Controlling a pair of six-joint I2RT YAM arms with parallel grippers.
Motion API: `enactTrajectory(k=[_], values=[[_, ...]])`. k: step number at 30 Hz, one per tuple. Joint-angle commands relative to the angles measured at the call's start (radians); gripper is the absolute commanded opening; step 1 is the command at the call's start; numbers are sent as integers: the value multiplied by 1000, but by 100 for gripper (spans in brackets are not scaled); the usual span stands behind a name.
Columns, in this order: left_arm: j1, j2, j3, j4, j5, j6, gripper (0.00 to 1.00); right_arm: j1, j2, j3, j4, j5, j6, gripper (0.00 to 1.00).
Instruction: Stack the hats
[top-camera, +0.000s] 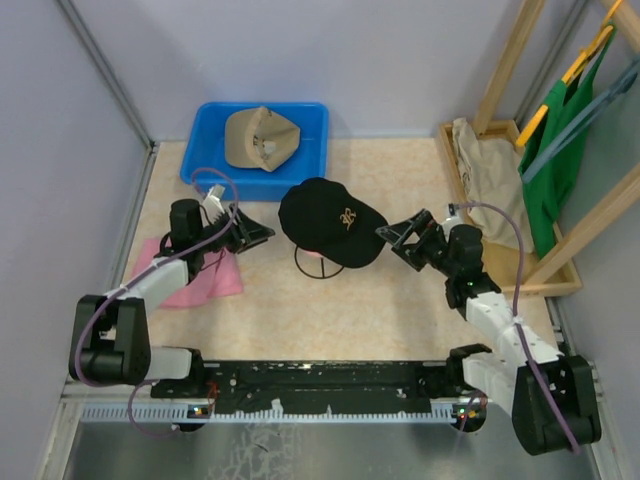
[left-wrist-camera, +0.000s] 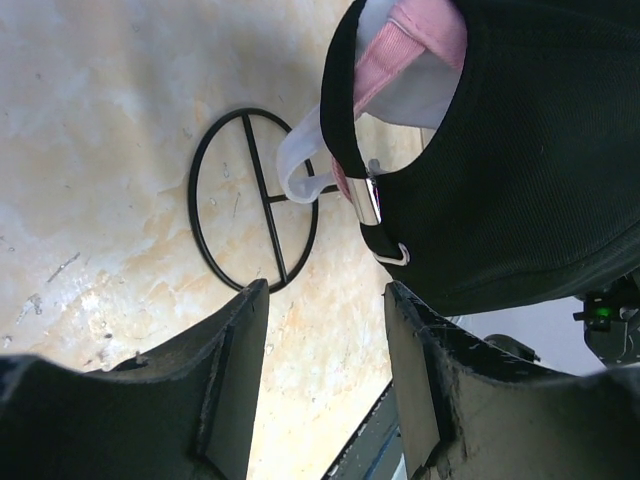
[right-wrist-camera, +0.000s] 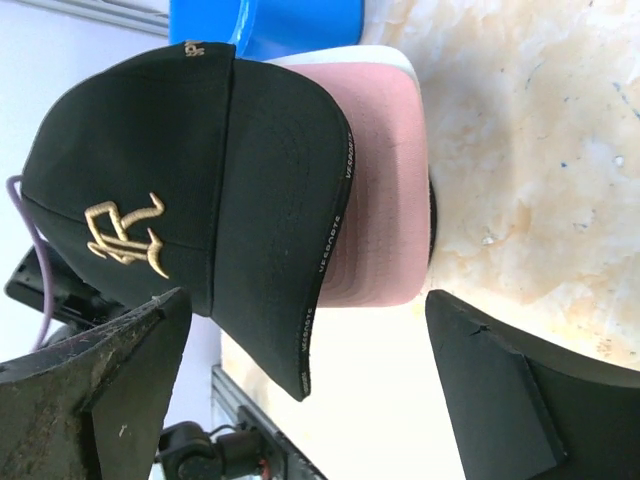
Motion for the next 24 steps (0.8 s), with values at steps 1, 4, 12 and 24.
enactTrajectory(k=[1,4,12,24], values=[[-12,-32,16,-3,16,7,56,-3,-42,11,-37,39,-102,99],[-13,-62,13,-24,16,10,57,-26,-19,-42,84,-15,-77,99],[-13,-68,64,-76,18,22,57,-121,213,-136,577,-196,78,99],[-14,-46,120,-113,5,44,58,-118,789,-140,1447,-341,419,99]])
